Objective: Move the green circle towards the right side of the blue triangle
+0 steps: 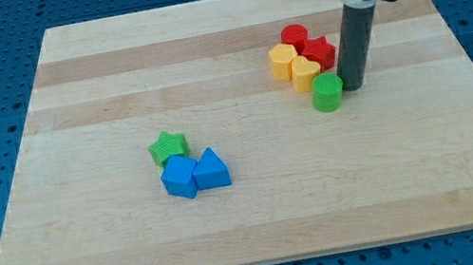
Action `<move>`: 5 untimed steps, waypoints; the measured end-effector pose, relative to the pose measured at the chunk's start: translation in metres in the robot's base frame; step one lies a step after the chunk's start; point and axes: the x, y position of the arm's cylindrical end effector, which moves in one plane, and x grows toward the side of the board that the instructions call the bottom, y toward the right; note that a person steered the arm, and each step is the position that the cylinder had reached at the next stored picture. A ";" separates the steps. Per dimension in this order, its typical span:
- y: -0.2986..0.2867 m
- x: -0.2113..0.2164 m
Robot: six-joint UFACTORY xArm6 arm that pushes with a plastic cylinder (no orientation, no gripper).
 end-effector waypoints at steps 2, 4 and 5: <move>-0.032 0.015; -0.073 0.024; -0.095 0.026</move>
